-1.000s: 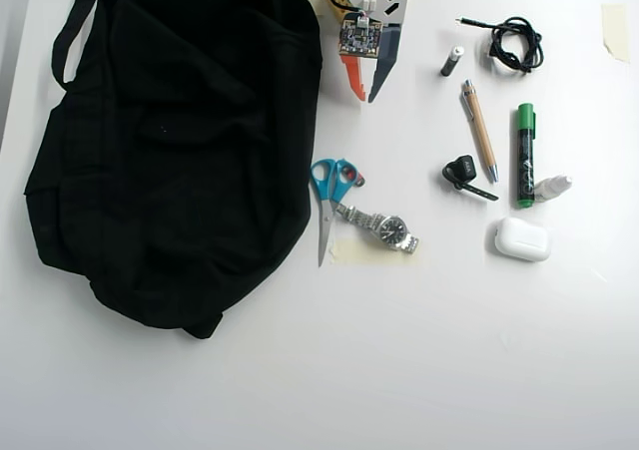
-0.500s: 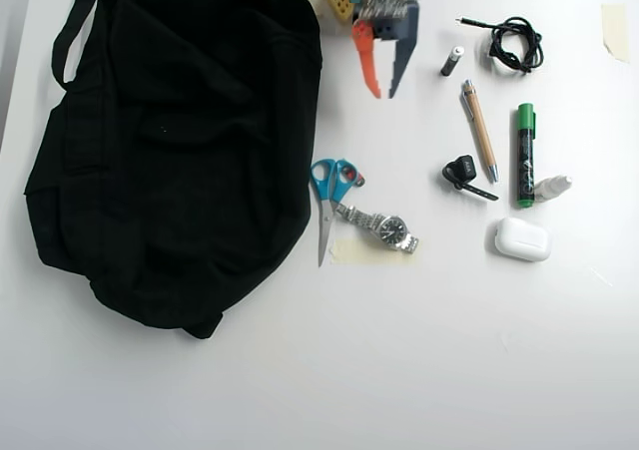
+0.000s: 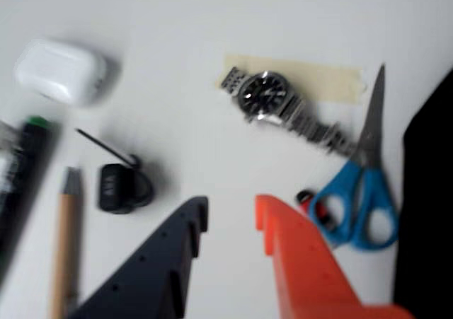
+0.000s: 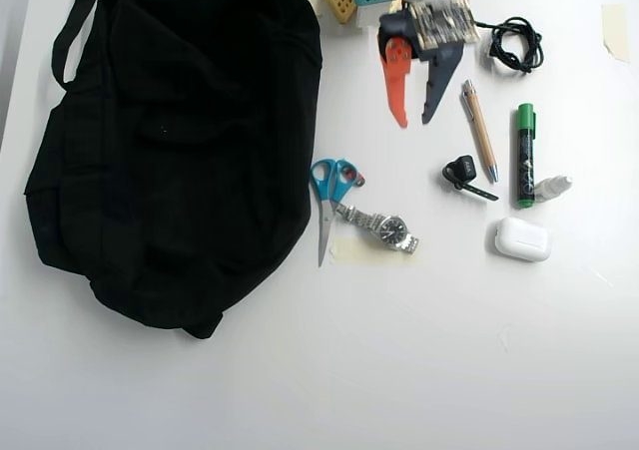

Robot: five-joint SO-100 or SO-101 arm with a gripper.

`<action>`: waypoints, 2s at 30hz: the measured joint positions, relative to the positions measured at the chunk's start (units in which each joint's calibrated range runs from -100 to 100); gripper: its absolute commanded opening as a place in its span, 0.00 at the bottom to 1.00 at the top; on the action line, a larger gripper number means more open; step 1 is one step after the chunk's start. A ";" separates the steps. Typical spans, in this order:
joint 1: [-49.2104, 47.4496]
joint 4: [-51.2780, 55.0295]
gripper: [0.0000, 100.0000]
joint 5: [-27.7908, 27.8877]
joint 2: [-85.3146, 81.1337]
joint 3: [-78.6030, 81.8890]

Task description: Put the black bike light into the black bag

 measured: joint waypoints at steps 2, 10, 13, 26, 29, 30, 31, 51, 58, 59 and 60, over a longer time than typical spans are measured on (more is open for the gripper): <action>0.00 0.00 0.14 1.47 5.84 -3.50; -1.69 -0.34 0.35 5.62 20.85 -6.66; -4.48 -0.34 0.37 5.67 24.85 -9.64; -13.72 -1.87 0.37 3.42 31.94 -16.47; -15.71 -1.87 0.39 1.86 31.94 -16.04; -16.29 -1.87 0.41 1.47 31.94 -15.61; -16.66 -1.87 0.43 1.22 31.94 -15.27; -14.97 -18.66 0.51 0.88 39.37 -7.42; -16.51 -18.66 0.40 0.10 40.03 -8.36; -16.66 -18.66 0.40 0.05 40.03 -8.36; -16.81 -18.66 0.40 -0.15 40.03 -8.36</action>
